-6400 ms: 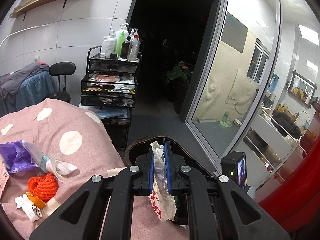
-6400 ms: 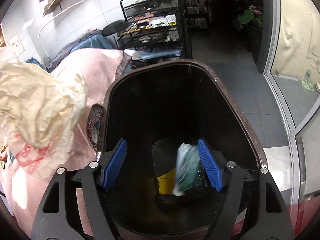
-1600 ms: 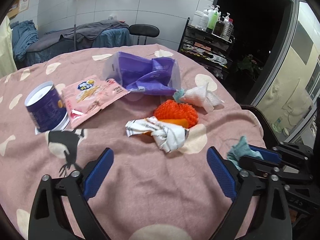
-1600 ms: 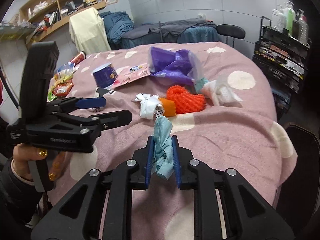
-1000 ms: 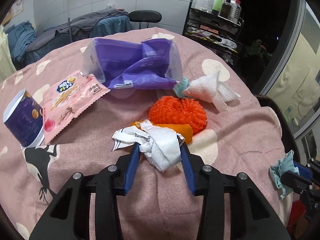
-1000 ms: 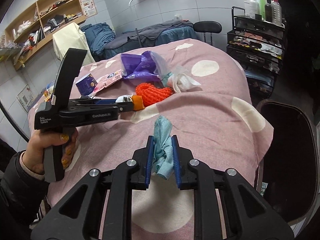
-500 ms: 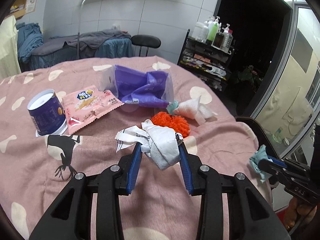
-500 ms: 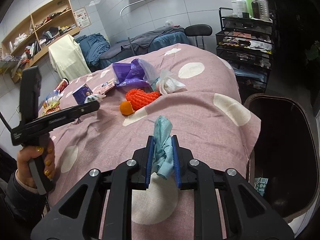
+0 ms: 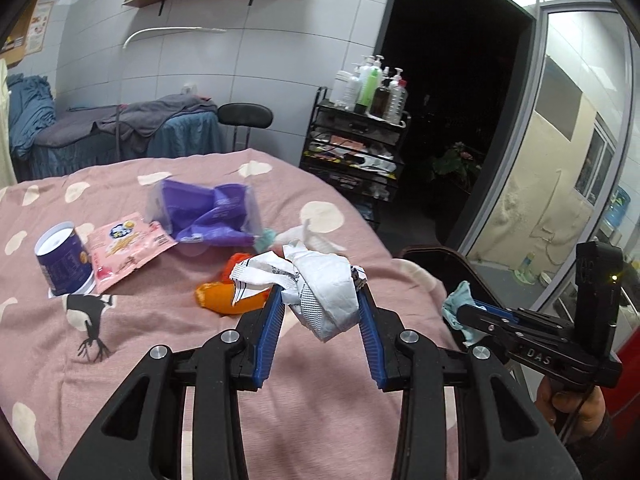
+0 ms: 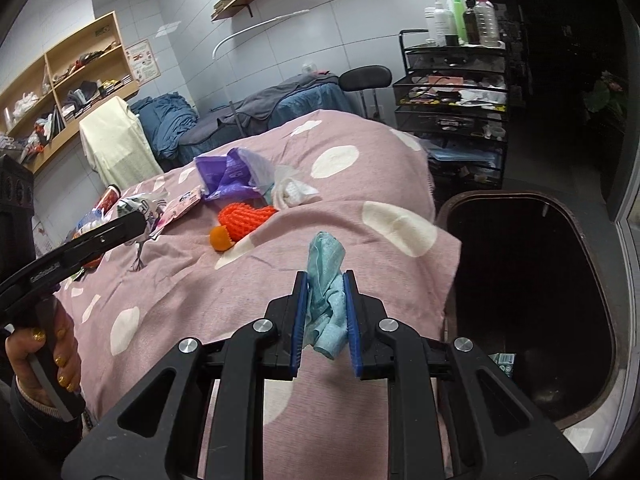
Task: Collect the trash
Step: 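Carry the light blue cloth over the brown bin and open the right gripper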
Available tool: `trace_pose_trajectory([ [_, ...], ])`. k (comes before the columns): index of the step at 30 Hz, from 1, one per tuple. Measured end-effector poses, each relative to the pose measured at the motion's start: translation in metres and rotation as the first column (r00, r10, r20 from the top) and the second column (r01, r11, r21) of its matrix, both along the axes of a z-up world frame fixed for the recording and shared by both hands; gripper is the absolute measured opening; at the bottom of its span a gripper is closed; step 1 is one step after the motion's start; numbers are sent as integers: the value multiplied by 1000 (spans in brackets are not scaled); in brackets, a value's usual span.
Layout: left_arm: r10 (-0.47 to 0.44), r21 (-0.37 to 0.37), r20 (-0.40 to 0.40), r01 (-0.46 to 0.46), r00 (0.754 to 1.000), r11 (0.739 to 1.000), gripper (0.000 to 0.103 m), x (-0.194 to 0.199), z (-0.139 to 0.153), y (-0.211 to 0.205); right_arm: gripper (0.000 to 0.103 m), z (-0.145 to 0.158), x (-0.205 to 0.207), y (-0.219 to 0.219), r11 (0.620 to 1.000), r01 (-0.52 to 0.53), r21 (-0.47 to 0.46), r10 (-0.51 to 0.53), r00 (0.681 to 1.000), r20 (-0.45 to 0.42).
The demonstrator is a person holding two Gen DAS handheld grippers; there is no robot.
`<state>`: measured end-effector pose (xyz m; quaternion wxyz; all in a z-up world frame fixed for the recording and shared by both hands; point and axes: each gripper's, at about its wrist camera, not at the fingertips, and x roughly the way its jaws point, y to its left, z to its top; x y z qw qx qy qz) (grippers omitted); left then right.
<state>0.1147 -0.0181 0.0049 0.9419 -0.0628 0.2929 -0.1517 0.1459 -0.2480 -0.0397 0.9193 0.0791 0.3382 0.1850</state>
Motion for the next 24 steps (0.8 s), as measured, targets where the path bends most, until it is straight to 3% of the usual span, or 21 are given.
trace_pose_trajectory([
  [14,-125,1,18,125,992,992,37,6,2,-48,19,-6,11,-60,984,179,-24,-179,984,-7],
  [24,-178,0,17,178,984,984,37,9,2,-70,19,-37,39,-87,963,263,-56,-267,961,-79],
])
